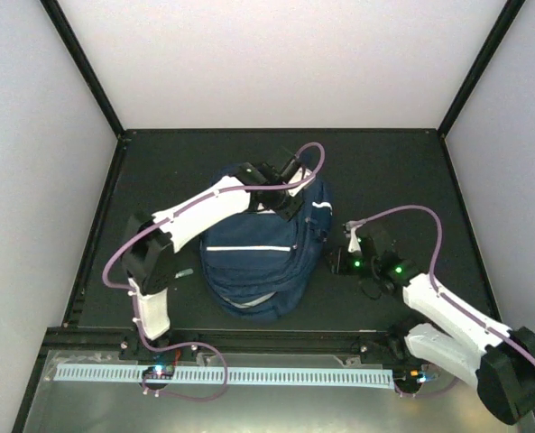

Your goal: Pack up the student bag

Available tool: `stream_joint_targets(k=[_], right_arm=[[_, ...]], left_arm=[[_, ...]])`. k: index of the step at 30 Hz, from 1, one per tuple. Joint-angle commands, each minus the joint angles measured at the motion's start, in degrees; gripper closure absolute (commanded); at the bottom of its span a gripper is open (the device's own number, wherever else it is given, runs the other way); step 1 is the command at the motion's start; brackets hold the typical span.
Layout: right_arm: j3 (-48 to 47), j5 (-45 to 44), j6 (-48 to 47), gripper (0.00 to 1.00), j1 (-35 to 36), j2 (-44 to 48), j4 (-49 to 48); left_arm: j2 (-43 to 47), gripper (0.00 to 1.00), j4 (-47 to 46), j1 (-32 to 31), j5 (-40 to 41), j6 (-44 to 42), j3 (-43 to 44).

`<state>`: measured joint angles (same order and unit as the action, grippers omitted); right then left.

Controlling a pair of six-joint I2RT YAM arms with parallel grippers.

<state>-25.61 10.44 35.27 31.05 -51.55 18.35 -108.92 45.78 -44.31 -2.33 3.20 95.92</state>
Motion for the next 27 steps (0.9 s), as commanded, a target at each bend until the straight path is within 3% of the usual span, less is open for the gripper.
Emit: stream_joint_targets(k=[1, 4, 9, 15, 21, 27], right_arm=[[-2.27, 11.58, -3.71, 0.57, -0.42, -5.36, -5.42], [-2.02, 16.97, -2.31, 0.57, 0.66, -6.9, -13.53], [-7.81, 15.27, -1.46, 0.56, 5.42, -11.98, -16.65], [-12.09, 15.66, -1.06, 0.56, 7.36, -18.61, -19.48], [-16.94, 17.99, -1.39, 0.56, 8.6, -22.6, -22.02], [-21.64, 17.77, -2.49, 0.55, 10.33, -25.24, -19.66]], left_arm=[[6.4, 0.98, 2.62, 2.5, 2.53, -2.5, -1.52], [8.59, 0.92, 1.71, 2.81, -0.81, -2.92, -2.49], [12.39, 0.56, 3.04, 2.68, -6.46, -1.74, -3.59], [22.16, 0.2, 4.35, 1.04, -6.3, 1.24, -12.2], [33.28, 0.02, 2.94, -0.9, -2.25, 5.31, -25.02], [38.17, 0.01, -2.25, -3.51, 0.32, 7.44, -31.57]])
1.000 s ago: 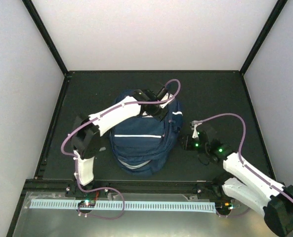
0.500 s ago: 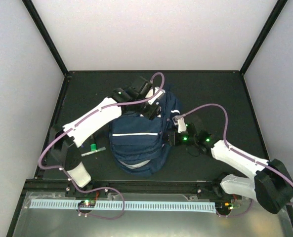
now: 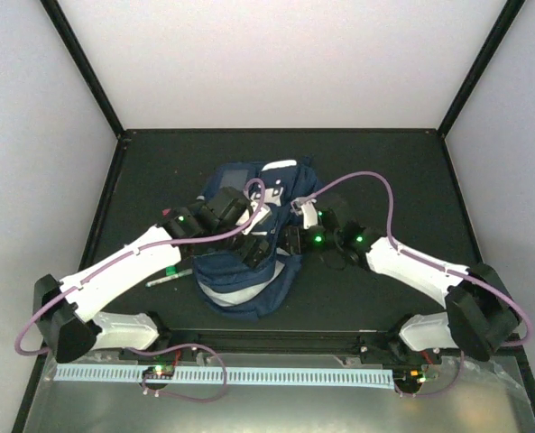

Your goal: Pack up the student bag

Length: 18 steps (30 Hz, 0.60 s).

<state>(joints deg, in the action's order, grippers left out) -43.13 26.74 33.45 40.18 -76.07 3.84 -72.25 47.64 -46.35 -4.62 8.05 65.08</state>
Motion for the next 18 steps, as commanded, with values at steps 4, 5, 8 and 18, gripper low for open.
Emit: stream_joint_targets(k=[4, 5, 8, 18], right_arm=[[-4.16, 1.18, -0.45, 0.55, 1.56, -0.78, -5.09], [-4.1, 1.15, -0.37, 0.55, 1.59, -0.54, -5.07], [-4.14, 0.44, -0.82, 0.55, 1.56, 0.78, -3.97], [-3.94, -11.09, -5.59, 0.52, 1.33, 8.24, 9.35]], left_arm=[[-0.4, 0.01, -3.75, -3.0, 9.81, 1.81, -0.44], [-1.71, 0.01, -2.11, -3.11, 13.03, 1.86, 0.13], [-5.81, 0.01, 2.1, -3.14, 22.94, 2.46, 1.26], [-1.69, 0.49, 1.27, -2.06, 33.95, -2.21, 1.69]])
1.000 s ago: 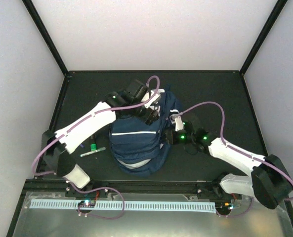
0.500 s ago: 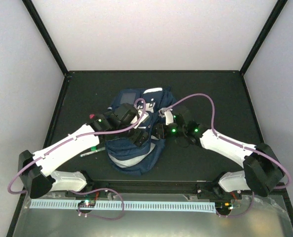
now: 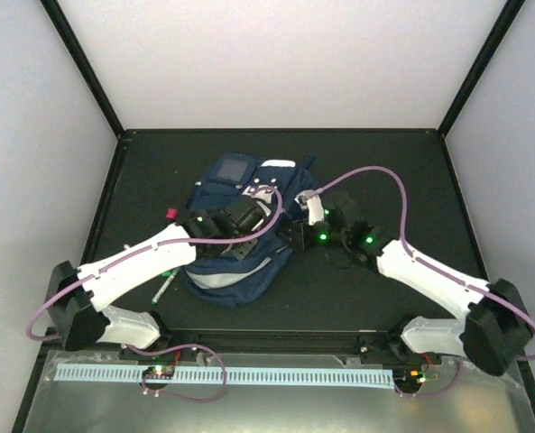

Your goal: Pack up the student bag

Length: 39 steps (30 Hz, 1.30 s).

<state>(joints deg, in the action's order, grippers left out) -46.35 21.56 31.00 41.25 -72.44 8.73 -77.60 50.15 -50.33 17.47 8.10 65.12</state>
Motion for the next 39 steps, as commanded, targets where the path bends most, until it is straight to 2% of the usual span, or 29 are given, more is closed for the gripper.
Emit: stream_joint_targets(k=[1, 5, 7, 8, 9, 12, 16, 22, 25, 30, 34, 39], right_arm=[[0.34, -7.07, -3.67, 0.52, 0.12, 5.87, 5.57], [4.93, -8.36, -6.02, 0.57, -1.63, 9.54, 7.68], [6.64, -6.79, -8.06, 0.62, -2.21, 9.95, 8.23], [7.16, -6.22, -9.21, 0.63, -2.23, 9.74, 8.49], [7.57, -5.69, -10.25, 0.64, -2.23, 9.43, 8.84], [8.48, -5.02, -12.82, 0.67, -2.23, 8.31, 7.79], [7.65, -6.79, -14.62, 0.59, -2.23, 4.73, 5.69], [4.1, -7.01, -16.4, 0.58, -2.68, -4.39, 3.55], [3.06, -5.99, -16.27, 0.53, -4.52, -7.57, 2.47], [4.27, 2.2, -16.25, 0.5, -9.75, -10.37, -3.09], [4.23, 9.44, -16.69, 0.52, -10.45, -13.33, -8.05], [3.81, 13.5, -15.44, 0.53, -10.35, -16.89, -11.32]], left_arm=[[3.88, 0.54, -1.9, 1.98, 11.36, -2.94, 2.04], [6.29, 0.71, -2.87, 1.94, 9.99, -5.62, 3.65], [6.24, 0.83, -2.64, 1.94, 10.19, -6.57, 4.67], [6.16, 0.93, -2.32, 1.97, 10.35, -6.94, 5.19], [6.15, 0.97, -2.09, 1.97, 10.53, -7.29, 5.72], [6.5, 0.98, -1.55, 1.98, 10.93, -8.13, 7.21], [7.76, 0.98, -1.87, 1.99, 11.06, -8.75, 7.82], [8.73, 0.98, -2.39, 1.98, 10.39, -8.98, 6.95], [8.85, 0.98, -2.85, 1.96, 9.91, -9.06, 6.15], [9.49, 0.99, -3.4, 1.99, 9.71, -9.04, 4.99], [9.73, 0.99, -3.96, 1.98, 9.57, -9.16, 4.41], [9.47, 0.98, -4.1, 1.99, 9.68, -9.23, 4.48]])
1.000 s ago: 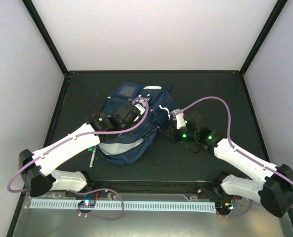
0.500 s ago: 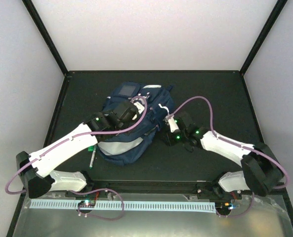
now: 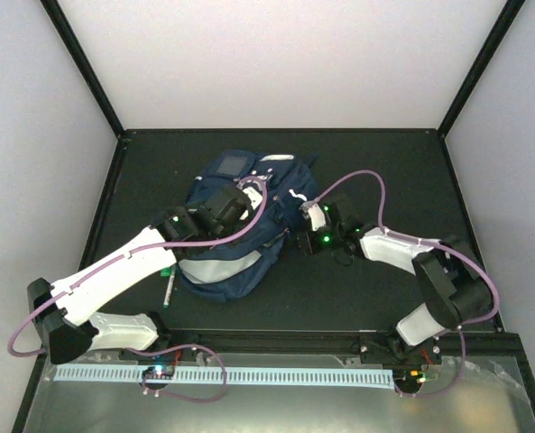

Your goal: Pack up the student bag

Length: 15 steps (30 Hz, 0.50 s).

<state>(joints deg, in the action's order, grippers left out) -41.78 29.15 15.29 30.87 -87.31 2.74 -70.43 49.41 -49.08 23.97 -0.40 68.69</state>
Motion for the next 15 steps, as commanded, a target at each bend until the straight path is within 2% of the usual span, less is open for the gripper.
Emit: stream_joint_targets(k=[1, 12, 15], right_arm=[[-0.74, 6.28, 0.58, 0.54, -0.02, -2.49, -6.11], [2.54, 7.24, 7.08, 0.65, -0.01, -4.16, -18.74], [2.41, 6.47, 7.0, 0.67, -0.02, -4.37, -18.7]], left_arm=[[2.24, 0.98, -3.31, 0.74, 3.19, -0.71, 0.92], [2.33, 0.98, -3.35, 0.69, 3.21, -0.84, 1.06], [2.28, 0.98, -3.25, 0.74, 3.27, -0.83, 1.01]])
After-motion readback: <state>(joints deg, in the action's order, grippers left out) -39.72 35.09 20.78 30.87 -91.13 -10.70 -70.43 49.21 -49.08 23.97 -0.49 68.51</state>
